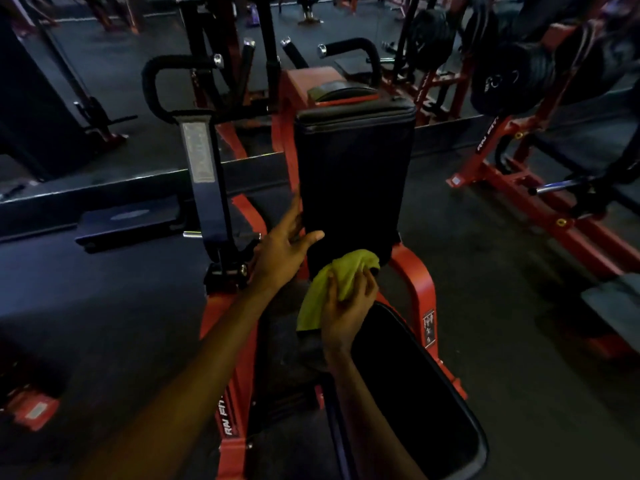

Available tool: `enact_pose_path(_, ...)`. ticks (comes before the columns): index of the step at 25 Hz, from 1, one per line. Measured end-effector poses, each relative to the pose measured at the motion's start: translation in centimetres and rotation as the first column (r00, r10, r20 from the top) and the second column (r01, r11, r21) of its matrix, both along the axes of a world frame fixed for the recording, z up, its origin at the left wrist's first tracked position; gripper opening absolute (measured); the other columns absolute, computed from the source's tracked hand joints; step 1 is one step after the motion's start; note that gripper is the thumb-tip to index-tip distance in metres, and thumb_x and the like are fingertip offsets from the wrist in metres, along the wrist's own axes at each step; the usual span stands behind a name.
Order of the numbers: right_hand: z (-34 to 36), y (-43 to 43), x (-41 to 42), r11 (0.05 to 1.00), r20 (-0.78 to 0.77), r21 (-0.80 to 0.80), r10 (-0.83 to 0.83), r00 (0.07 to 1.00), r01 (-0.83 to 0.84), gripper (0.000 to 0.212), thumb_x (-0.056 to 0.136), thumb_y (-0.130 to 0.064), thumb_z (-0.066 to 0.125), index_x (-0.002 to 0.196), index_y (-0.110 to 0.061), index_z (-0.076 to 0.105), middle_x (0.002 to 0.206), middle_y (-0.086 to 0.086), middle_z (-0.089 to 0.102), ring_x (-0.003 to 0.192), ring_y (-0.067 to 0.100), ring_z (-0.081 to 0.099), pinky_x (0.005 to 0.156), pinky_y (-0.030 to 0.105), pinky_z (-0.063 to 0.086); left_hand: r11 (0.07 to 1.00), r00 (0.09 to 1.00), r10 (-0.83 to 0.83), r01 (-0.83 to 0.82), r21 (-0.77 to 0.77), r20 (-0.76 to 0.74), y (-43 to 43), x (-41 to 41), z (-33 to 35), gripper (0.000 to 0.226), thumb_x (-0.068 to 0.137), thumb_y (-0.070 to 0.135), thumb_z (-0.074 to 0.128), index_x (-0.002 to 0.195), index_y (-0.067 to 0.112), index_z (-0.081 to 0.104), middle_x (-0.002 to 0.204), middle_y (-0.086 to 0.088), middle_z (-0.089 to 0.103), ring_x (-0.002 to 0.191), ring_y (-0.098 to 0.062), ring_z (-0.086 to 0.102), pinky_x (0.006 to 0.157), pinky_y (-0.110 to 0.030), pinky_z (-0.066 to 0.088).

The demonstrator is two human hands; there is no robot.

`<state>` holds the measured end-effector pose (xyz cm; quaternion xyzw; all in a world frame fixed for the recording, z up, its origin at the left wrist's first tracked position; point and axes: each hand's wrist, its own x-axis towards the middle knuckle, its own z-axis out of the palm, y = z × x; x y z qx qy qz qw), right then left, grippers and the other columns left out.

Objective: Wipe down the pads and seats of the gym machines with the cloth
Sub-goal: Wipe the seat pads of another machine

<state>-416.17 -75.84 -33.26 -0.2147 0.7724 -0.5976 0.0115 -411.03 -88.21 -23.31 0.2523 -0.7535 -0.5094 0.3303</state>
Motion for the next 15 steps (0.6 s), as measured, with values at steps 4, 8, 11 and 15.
enact_pose_path(4,2.6,1.3,-1.5,0.973,-0.276,0.217,0.133,0.952,-0.074,0.062,0.099,-0.054,0.05,0.154,-0.03,0.038,0.159,-0.003,0.031,0.13,0.013,0.049,0.093,0.036,0.052,0.976,0.994,-0.055,0.074,0.203,-0.095,-1.6,1.2,-1.0,0.056,0.097,-0.013,0.046,0.149,0.008,0.038,0.148,-0.005,0.047,0.127,0.002,0.052,0.117,-0.038,0.035)
enact_pose_path(8,6.3,0.6,-4.3,0.965,-0.53,0.228,0.232,0.815,-0.126,0.06,0.099,-0.032,0.063,0.154,-0.022,0.042,0.159,-0.007,0.03,0.14,0.025,0.045,0.105,0.052,0.048,0.908,0.981,-0.144,0.184,0.376,-0.131,-3.0,1.6,-0.9,0.051,0.099,-0.003,0.045,0.147,0.015,0.048,0.141,0.001,0.059,0.131,-0.008,0.053,0.104,-0.021,0.045)
enact_pose_path(11,8.6,-1.0,-5.5,0.986,-0.618,0.164,0.105,0.779,-0.003,0.059,0.095,-0.026,0.065,0.149,-0.01,0.048,0.153,0.0,0.033,0.134,0.03,0.047,0.104,0.051,0.048,0.857,0.967,-0.191,0.249,0.45,-0.171,-3.5,1.7,-1.9,0.045,0.101,0.007,0.046,0.145,0.018,0.052,0.135,0.007,0.063,0.129,-0.008,0.055,0.098,-0.019,0.045)
enact_pose_path(15,7.7,-1.0,-5.4,0.953,-0.839,0.303,0.264,0.476,0.005,0.054,0.092,-0.03,0.061,0.143,-0.017,0.05,0.144,0.011,0.041,0.123,0.035,0.044,0.105,0.05,0.04,0.75,0.935,-0.169,0.328,0.574,-0.313,-4.0,2.1,-2.7,0.041,0.101,0.017,0.036,0.136,0.005,0.055,0.124,-0.001,0.07,0.119,-0.014,0.063,0.103,-0.026,0.048)
